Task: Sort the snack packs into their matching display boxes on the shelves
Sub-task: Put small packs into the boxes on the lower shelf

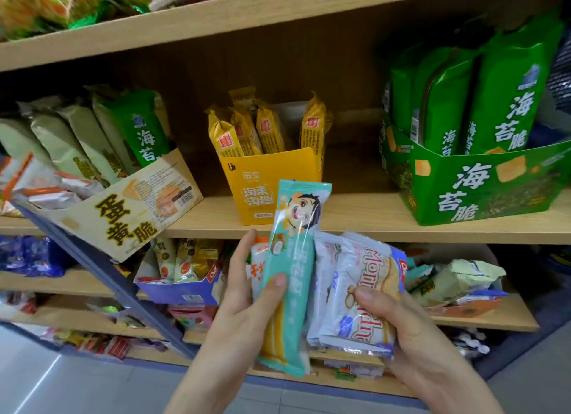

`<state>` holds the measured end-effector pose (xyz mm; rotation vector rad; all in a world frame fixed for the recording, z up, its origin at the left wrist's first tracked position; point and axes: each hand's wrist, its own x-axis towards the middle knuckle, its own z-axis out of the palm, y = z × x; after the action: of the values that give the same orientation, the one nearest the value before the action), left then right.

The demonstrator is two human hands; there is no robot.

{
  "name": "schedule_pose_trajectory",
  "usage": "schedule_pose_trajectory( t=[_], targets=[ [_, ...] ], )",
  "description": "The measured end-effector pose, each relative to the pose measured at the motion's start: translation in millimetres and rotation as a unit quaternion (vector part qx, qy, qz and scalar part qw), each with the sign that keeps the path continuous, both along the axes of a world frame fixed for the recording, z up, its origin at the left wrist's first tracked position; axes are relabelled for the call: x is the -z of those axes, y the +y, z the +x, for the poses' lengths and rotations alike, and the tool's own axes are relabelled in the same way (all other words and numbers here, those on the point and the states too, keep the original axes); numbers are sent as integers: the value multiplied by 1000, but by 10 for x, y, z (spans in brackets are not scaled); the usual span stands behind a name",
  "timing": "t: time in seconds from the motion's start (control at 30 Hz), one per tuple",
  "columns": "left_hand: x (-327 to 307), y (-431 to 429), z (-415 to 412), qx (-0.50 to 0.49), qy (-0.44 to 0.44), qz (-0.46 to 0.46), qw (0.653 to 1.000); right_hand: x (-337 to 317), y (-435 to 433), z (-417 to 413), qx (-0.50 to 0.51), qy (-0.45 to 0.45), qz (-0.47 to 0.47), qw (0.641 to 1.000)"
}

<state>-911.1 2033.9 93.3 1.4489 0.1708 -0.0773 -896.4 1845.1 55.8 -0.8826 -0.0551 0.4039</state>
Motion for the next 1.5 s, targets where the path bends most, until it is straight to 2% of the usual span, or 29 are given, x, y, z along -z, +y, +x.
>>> schedule_pose_trajectory(
  t=[0.07, 0.27, 0.37, 0.47, 0.57, 0.77, 0.9, 1.37, 1.5],
  targets=[
    [-2, 2, 58, 29, 14, -16, 999, -15, 6, -9, 5, 11, 6, 1000],
    [-39, -33, 188, -8, 30, -25, 999, -41, -78, -29, 42, 23, -38, 998],
    [-82, 76, 207, -15, 44, -106, 993, -12, -138, -29, 73, 26, -61, 995],
    [-134, 100, 204, 20, 66, -176, 982, 2, -143, -12, 82, 19, -56, 995],
    [-161, -8, 144, 43, 73, -152, 985, -50, -21, 11, 68, -6, -68, 995],
    [-222, 251, 76, 2, 82, -99, 992, -94, 284, 78, 70, -42, -99, 992],
    [-289, 619, 52, 18, 63, -92, 994, -152, 626, 104, 49, -63, -83, 993],
    [-600, 2513, 168, -34, -54, -8, 998, -629, 1975, 400, -13, -183, -123, 975],
    [-727, 2797, 263, -41, -81, 4, 996, -708, 2155, 423, -31, -212, -103, 971]
  ],
)
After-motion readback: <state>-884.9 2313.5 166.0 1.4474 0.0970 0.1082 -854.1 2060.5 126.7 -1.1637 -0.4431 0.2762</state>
